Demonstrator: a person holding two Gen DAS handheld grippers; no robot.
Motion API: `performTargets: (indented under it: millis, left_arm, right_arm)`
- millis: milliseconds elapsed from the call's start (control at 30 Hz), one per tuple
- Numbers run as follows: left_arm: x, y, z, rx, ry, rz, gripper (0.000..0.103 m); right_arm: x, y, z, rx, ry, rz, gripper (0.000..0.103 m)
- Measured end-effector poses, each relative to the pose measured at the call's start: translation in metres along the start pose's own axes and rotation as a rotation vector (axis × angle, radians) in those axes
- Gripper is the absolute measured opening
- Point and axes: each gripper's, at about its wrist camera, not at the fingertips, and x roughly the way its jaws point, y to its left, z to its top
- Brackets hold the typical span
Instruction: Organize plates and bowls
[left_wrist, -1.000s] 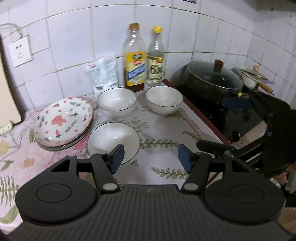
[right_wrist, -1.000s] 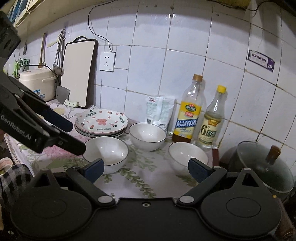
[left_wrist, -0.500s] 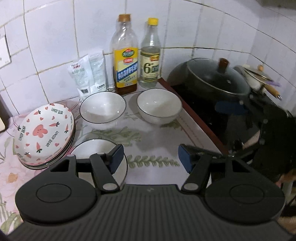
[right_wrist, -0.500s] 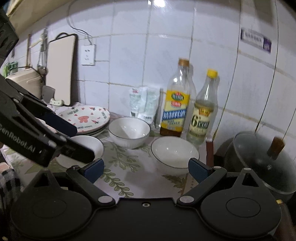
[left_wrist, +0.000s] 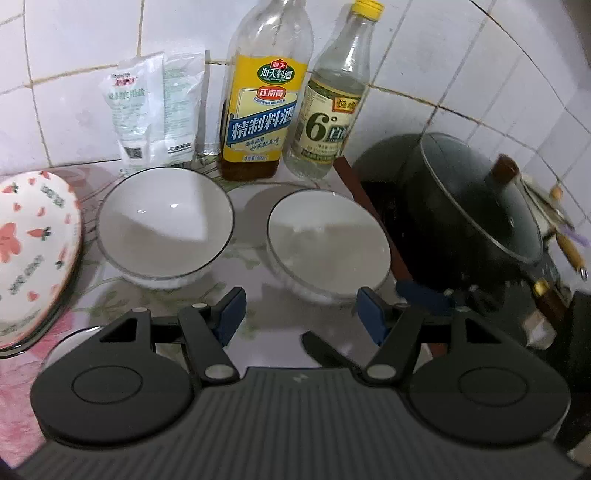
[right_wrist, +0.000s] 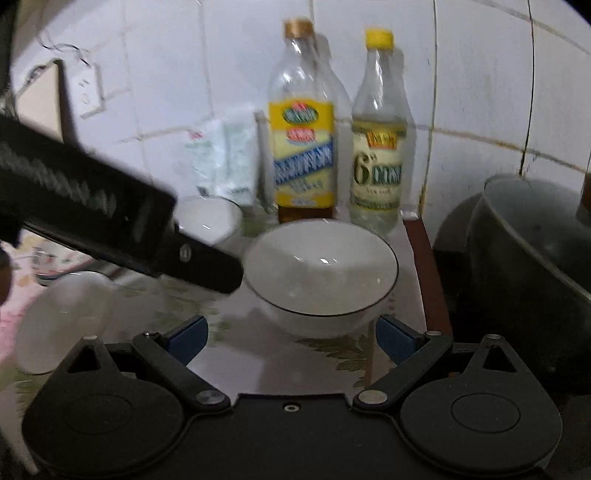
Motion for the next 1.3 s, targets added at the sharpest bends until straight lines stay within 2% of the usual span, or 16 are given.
performTargets:
  millis: [167, 233, 300, 367, 400, 533, 600, 733, 967, 1300]
  left_arm:
    - [0.027, 0.001, 0.009, -0.052, 0.011, 0.018, 0.063]
    - [0.036, 0.002, 0.012, -0.062, 0.02, 0.031, 0.062]
    - [0.046, 0.003, 0.014, -0.064, 0.027, 0.052, 0.06]
    - [0.056, 0.005, 0.015, -0.065, 0.035, 0.068, 0.053]
    - [0.06, 0.006, 0.015, -0.066, 0.041, 0.074, 0.046]
    - [0.068, 0.009, 0.012, -0.068, 0.049, 0.062, 0.027]
    - [0.069, 0.012, 0.011, -0.098, 0.047, 0.051, 0.022]
    - [0.067, 0.009, 0.009, -0.077, 0.056, 0.066, 0.02]
    - [0.037, 0.005, -0.002, -0.047, 0.084, 0.06, 0.02]
    - [-0.048, -0.012, -0.019, 0.018, 0.094, 0.032, 0.02]
  right_arm:
    - [0.035, -0.016, -0.001, 0.015, 0.046, 0.045, 0.099]
    - [0.043, -0.019, -0.002, 0.003, 0.034, 0.03, 0.099]
    - [0.047, -0.021, -0.003, -0.003, 0.023, 0.056, 0.099]
    - [0.05, -0.023, -0.003, -0.001, 0.02, 0.074, 0.099]
    - [0.051, -0.023, -0.003, -0.001, 0.017, 0.073, 0.099]
    - [0.054, -0.025, -0.003, -0.013, 0.007, 0.073, 0.099]
    - [0.055, -0.025, -0.001, -0.011, 0.006, 0.078, 0.1]
    - [0.056, -0.021, 0.004, -0.014, 0.017, 0.068, 0.099]
    - [0.033, -0.009, 0.001, -0.008, 0.029, 0.082, 0.099]
    - [-0.047, 0.029, 0.009, -0.036, 0.042, 0.051, 0.098]
